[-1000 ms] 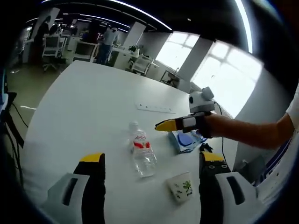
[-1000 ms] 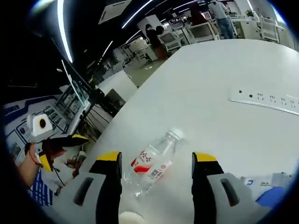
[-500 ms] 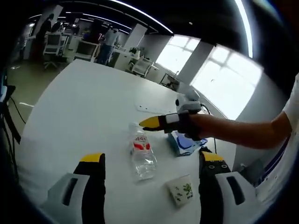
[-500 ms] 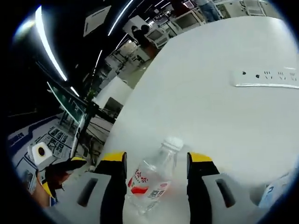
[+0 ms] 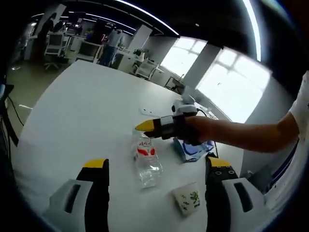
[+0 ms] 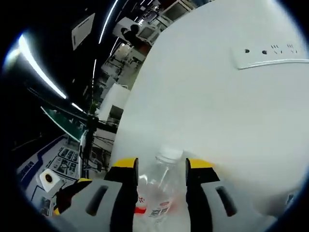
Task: Arrange the tabletop items into an orderly group along one side of the table until the central work area is clear of visible clutter.
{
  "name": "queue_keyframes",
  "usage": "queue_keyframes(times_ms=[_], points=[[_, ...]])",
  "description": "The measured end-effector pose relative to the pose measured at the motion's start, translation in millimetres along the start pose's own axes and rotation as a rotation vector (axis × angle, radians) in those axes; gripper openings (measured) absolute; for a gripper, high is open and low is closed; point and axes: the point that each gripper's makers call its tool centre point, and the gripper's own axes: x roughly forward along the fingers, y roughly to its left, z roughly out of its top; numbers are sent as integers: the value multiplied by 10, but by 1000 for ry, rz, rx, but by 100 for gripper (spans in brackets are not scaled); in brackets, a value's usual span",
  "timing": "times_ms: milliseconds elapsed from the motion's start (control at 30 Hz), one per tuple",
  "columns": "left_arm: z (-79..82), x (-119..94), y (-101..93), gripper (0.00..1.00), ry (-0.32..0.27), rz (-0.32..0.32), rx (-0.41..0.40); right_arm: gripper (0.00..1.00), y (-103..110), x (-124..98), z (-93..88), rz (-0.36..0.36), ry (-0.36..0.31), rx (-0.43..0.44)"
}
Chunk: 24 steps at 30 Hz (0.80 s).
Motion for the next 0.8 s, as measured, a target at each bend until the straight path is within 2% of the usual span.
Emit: queue_keyframes(times_ms=[500,667,800], points=[[-35,64,55,83,2,-6,-7,29,38,138,0,63,-9,59],[-61,92,71,83,6,-9,-11,22,-8,146,3,51,-11,59],[-73,109,79,83,7,-9,-16,22,-12,169,34,59,-20,69]])
